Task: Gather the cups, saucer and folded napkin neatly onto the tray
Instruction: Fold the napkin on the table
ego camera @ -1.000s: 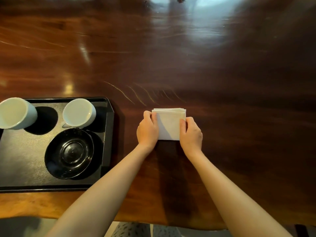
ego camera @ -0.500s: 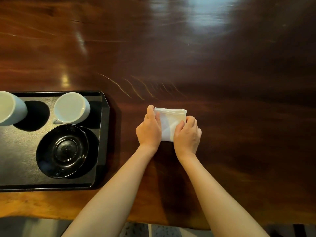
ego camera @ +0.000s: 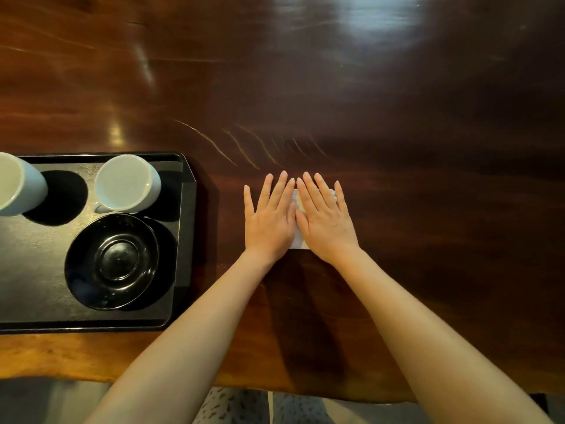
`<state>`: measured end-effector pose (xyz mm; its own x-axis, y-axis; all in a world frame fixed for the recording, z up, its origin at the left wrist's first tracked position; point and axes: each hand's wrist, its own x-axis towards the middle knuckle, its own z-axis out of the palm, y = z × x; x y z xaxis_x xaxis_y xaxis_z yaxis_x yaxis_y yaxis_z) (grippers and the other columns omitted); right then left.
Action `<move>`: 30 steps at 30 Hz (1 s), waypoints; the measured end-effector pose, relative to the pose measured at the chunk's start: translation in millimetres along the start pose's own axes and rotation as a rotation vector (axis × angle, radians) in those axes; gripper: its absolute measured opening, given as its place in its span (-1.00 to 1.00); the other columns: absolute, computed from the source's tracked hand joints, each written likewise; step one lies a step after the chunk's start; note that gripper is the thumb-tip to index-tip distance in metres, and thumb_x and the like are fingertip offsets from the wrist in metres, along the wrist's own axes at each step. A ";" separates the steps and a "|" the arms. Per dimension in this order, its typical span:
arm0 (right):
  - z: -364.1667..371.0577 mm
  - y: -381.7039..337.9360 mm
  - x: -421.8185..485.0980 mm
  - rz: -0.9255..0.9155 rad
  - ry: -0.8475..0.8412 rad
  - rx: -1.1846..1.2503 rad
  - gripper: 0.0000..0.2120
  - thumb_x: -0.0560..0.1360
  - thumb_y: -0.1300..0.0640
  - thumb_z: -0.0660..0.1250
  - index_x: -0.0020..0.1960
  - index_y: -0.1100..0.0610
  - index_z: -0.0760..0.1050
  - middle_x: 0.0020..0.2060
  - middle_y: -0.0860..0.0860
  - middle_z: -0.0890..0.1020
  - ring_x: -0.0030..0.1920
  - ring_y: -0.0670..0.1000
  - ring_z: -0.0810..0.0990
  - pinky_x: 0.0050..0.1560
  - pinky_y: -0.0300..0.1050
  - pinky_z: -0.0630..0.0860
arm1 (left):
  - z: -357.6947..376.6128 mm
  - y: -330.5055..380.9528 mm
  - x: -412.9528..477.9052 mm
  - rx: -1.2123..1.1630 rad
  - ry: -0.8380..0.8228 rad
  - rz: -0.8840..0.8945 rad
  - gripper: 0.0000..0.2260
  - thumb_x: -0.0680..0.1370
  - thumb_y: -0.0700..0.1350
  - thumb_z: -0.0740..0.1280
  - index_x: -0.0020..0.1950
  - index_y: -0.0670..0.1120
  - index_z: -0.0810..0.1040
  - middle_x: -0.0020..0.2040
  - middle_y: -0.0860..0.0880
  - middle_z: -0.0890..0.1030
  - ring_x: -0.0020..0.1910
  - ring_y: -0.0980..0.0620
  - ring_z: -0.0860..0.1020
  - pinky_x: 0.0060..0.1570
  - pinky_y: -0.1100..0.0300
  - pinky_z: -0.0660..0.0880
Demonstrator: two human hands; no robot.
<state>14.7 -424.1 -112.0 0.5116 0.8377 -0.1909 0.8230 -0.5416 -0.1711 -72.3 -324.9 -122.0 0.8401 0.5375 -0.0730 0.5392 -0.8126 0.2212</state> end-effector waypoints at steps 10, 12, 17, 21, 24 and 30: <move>-6.9 20.5 -10.3 -0.135 -0.084 -0.113 -0.23 0.50 -0.35 -0.15 0.46 0.09 -0.36 0.54 0.05 -0.21 0.52 0.02 -0.27 0.50 0.05 -0.27 | 0.8 -5.9 1.3 0.037 -0.052 -0.026 -0.52 0.60 0.09 -0.22 0.52 0.08 -0.17 0.58 0.05 -0.09 0.56 -0.02 -0.12 0.43 -0.15 -0.29; -9.6 25.9 -14.0 -0.160 -0.111 -0.123 -0.18 0.47 -0.38 -0.13 0.45 0.11 -0.39 0.54 0.07 -0.23 0.51 0.02 -0.31 0.49 0.01 -0.31 | 1.2 -4.8 0.5 0.028 -0.043 -0.030 -0.51 0.60 0.09 -0.21 0.53 0.07 -0.11 0.58 0.05 -0.07 0.56 -0.02 -0.10 0.44 -0.15 -0.28; -16.1 34.5 -14.3 -0.233 -0.212 -0.058 -0.08 0.41 -0.43 -0.09 0.41 0.13 -0.46 0.48 0.06 -0.37 0.46 0.01 -0.41 0.50 -0.02 -0.31 | -1.9 -4.0 2.2 0.054 -0.069 -0.047 -0.52 0.61 0.11 -0.20 0.51 0.07 -0.22 0.58 0.05 -0.13 0.55 -0.02 -0.16 0.43 -0.19 -0.30; -12.9 33.8 -15.3 -0.235 -0.201 -0.043 -0.02 0.39 -0.43 0.01 0.41 0.16 -0.45 0.52 0.11 -0.30 0.48 0.02 -0.39 0.53 0.01 -0.26 | -3.9 13.6 -2.8 0.067 -0.025 -0.022 -0.51 0.62 0.10 -0.17 0.51 0.02 -0.22 0.54 0.03 -0.23 0.55 -0.02 -0.18 0.42 -0.17 -0.36; -11.6 33.7 -14.2 -0.243 -0.190 -0.008 -0.02 0.39 -0.44 -0.02 0.42 0.15 -0.44 0.47 0.07 -0.36 0.49 0.01 -0.38 0.52 0.00 -0.28 | 1.9 16.8 -7.3 0.071 -0.054 0.138 -0.51 0.61 0.10 -0.21 0.52 0.02 -0.20 0.54 0.04 -0.21 0.54 0.04 -0.21 0.43 -0.13 -0.35; -11.4 46.2 -20.8 -0.312 -0.167 -0.064 -0.06 0.42 -0.42 0.00 0.50 0.14 -0.30 0.49 0.04 -0.30 0.51 0.03 -0.32 0.53 0.01 -0.25 | 0.9 -1.2 -6.7 0.018 -0.088 0.049 -0.51 0.58 0.15 -0.22 0.47 0.05 -0.27 0.49 0.10 -0.28 0.50 0.12 -0.26 0.47 -0.09 -0.31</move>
<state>44.9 -465.7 -104.9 0.1907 0.9362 -0.2951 0.9495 -0.2522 -0.1865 -78.6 -327.8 -122.6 0.8668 0.4762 -0.1477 0.4980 -0.8416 0.2091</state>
